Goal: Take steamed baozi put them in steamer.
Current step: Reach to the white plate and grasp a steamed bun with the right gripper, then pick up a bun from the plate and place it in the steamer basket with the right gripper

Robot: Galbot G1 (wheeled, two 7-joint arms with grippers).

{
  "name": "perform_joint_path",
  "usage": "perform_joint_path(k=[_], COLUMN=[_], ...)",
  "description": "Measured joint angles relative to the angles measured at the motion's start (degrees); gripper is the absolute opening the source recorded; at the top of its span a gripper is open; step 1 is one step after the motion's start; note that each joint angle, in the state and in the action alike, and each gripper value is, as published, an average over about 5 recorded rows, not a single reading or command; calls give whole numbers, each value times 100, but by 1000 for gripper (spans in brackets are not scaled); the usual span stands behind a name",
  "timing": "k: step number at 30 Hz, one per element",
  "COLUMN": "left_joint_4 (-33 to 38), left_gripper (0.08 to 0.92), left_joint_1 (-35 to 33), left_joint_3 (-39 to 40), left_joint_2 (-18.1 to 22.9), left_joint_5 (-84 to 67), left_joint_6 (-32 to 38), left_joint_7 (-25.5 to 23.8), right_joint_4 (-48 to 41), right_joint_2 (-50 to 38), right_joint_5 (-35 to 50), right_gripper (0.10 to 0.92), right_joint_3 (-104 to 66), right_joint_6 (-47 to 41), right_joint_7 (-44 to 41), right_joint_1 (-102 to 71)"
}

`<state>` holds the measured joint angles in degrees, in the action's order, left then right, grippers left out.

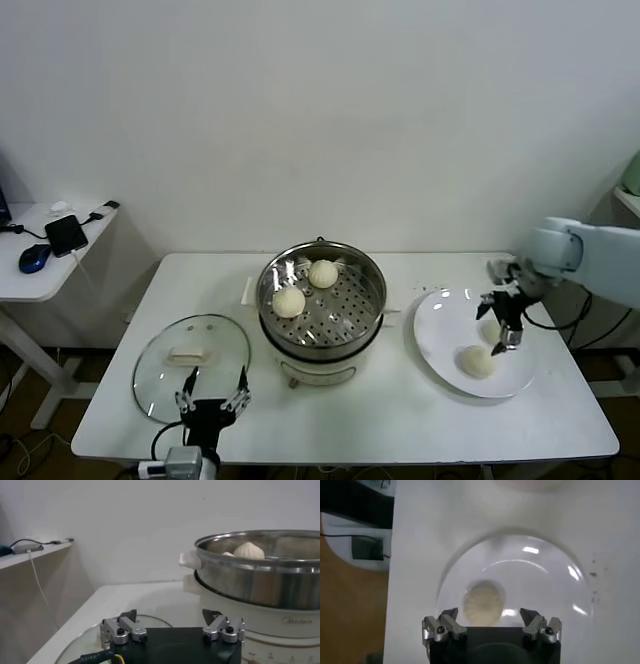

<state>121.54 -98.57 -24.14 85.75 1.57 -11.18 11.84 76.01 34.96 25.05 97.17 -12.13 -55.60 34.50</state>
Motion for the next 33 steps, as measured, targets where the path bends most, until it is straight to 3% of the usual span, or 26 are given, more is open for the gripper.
perform_joint_path(k=[15, 22, 33], left_joint_4=[0, 43, 159], left_gripper=[823, 823, 823], left_joint_1=[-26, -24, -98], left_joint_3=[0, 36, 87], left_joint_2=[-16, -18, 8], left_joint_5=[-8, 7, 95], left_joint_6=[25, 0, -6], left_joint_7=[6, 0, -9], right_joint_4=[-256, -290, -210], right_joint_2=[-122, -117, -185], right_joint_5=[-565, -676, -875], right_gripper=[817, 720, 684], right_joint_3=[-1186, -1579, -1807], right_joint_6=[-319, -357, -267], right_joint_7=[499, 625, 505], right_joint_1=[-1466, -1813, -1823])
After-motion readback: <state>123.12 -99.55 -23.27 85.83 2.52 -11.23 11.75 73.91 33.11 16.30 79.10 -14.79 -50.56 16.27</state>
